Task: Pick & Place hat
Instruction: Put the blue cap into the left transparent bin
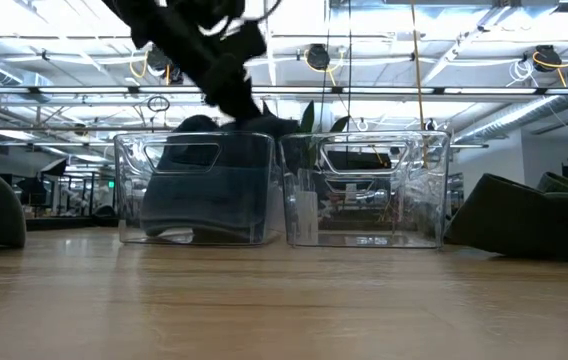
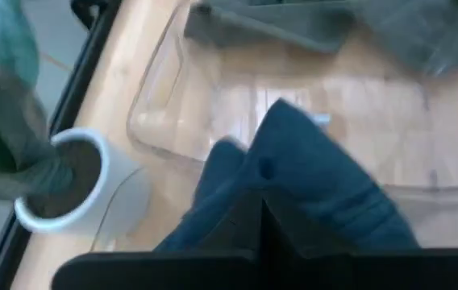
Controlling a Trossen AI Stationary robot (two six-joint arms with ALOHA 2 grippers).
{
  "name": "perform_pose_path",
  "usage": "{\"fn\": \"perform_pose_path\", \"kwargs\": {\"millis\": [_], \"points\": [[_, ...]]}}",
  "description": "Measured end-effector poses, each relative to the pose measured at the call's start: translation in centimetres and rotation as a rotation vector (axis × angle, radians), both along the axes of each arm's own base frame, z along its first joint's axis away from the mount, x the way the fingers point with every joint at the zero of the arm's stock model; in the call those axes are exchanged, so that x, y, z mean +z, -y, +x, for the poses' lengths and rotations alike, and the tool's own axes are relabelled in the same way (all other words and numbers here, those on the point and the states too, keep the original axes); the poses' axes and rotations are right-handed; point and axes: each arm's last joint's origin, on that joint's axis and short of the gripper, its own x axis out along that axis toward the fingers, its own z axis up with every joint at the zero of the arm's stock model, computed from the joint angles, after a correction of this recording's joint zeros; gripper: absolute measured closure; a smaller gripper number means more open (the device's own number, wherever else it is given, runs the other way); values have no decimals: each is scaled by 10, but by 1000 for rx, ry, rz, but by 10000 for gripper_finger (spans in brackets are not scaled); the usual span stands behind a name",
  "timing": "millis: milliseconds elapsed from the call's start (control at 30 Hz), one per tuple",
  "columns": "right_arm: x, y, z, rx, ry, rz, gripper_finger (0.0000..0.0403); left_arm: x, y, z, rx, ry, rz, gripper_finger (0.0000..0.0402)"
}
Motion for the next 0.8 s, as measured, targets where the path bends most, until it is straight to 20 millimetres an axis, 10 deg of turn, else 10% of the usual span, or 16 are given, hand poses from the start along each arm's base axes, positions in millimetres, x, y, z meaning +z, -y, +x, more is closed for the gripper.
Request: {"fn": "perform_pose_path", "kwargs": {"millis": [800], "points": [[-10,1,5,-13,-80,-27,287,-71,-33,17,53,-190,-158,399]]}}
